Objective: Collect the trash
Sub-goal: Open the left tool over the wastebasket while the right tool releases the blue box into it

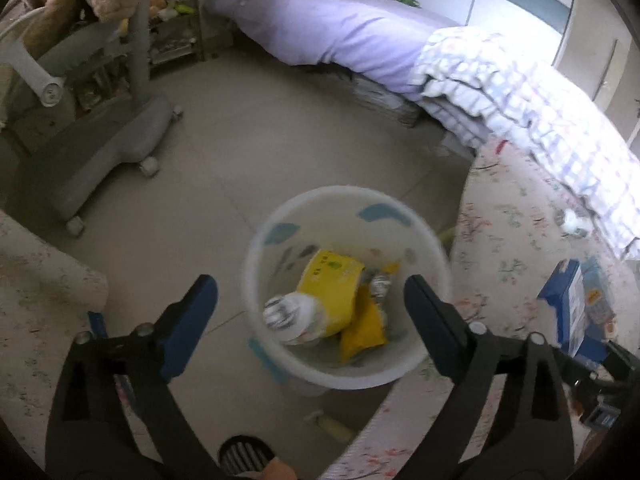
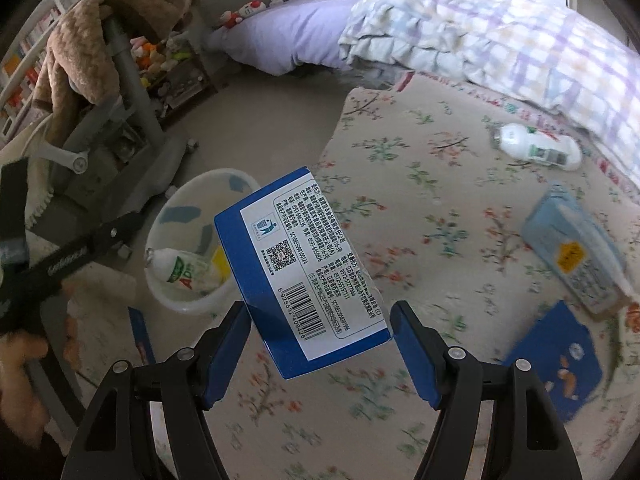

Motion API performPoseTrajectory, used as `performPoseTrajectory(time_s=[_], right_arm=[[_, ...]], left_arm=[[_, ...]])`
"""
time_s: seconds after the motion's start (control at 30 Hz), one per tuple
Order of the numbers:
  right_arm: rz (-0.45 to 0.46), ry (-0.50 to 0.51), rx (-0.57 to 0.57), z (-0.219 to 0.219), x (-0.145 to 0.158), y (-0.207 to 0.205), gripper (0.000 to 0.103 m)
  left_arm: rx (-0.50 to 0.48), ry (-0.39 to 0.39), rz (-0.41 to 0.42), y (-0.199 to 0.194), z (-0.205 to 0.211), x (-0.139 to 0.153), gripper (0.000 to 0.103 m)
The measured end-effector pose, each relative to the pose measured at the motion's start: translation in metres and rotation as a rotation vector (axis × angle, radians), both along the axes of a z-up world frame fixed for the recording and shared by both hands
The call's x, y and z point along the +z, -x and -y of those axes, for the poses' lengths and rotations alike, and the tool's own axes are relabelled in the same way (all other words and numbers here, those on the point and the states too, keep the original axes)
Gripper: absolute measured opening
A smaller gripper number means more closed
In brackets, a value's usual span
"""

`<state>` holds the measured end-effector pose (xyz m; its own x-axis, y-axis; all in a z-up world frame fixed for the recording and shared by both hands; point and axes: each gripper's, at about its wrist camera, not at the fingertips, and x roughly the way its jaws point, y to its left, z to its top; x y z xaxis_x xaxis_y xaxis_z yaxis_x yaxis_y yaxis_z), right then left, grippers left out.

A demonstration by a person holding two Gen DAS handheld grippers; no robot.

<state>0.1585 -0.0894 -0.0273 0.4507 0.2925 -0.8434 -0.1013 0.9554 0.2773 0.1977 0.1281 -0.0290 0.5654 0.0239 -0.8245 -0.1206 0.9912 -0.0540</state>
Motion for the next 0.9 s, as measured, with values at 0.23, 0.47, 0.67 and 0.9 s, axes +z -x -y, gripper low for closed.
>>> performPoseTrajectory(time_s=[0.23, 0.47, 0.67, 0.9], right_arm=[[-0.009, -0.01, 0.034, -0.036, -0.01, -0.022, 0.073], [-0.005, -0.014, 0.066, -0.064, -0.014, -0.039, 0.073], [0.035, -0.055, 0.084, -0.078, -0.011, -0.047, 0.076], [0.068, -0.004, 0.074, -0.073, 0.001, -0.04, 0.092]], left_arm=[[0.043, -0.022, -0.014, 0.008, -0.028, -0.003, 0.099], [0.056, -0.046, 0.011, 0.015, -0.045, 0.001, 0.1], [0.061, -0.057, 0.023, 0.02, -0.049, 0.003, 0.1], [0.049, -0.059, 0.027, 0.023, -0.046, 0.007, 0.1]])
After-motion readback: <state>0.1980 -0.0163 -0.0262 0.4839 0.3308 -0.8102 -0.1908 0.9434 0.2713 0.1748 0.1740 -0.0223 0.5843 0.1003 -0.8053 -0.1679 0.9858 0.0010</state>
